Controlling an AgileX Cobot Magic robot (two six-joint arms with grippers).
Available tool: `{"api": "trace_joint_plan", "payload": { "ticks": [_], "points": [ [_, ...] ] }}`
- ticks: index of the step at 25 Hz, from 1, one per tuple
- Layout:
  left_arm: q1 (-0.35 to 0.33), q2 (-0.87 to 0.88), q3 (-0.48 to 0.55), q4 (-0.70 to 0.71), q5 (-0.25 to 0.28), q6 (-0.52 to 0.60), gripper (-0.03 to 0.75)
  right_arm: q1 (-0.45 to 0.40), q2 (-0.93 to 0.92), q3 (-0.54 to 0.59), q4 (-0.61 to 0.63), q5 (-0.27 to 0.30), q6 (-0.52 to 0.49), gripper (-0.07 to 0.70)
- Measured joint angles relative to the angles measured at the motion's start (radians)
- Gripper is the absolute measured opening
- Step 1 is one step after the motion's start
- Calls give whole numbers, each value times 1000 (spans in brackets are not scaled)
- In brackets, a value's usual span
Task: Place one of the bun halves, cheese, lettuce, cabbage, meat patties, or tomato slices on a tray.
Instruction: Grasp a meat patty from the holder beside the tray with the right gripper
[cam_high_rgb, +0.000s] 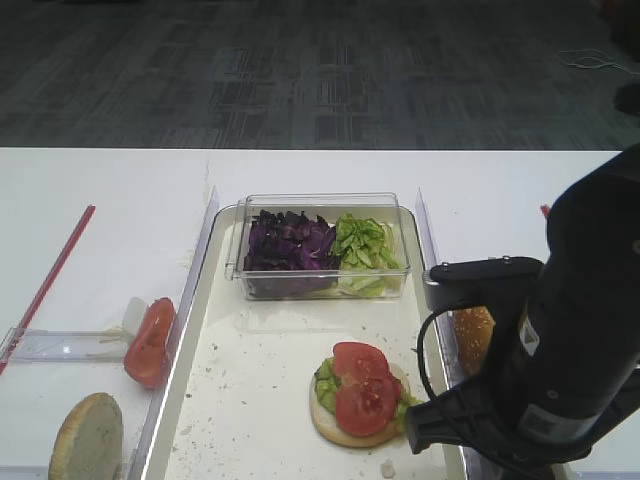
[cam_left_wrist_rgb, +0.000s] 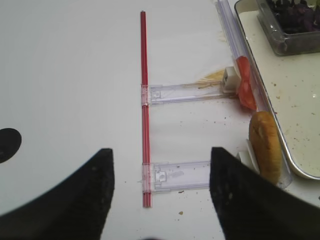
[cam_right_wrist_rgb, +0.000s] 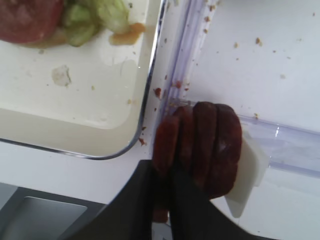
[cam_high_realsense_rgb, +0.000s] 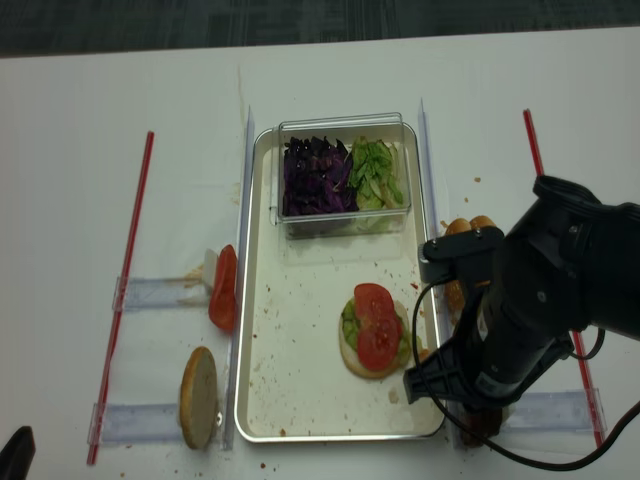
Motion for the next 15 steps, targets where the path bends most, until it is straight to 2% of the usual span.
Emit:
{"api": "trace_joint_plan", "payload": {
  "ticks": [15],
  "points": [
    [0, 0, 0, 0, 0, 0, 421, 0, -36, -1, 4, 10, 0, 119]
  ]
}}
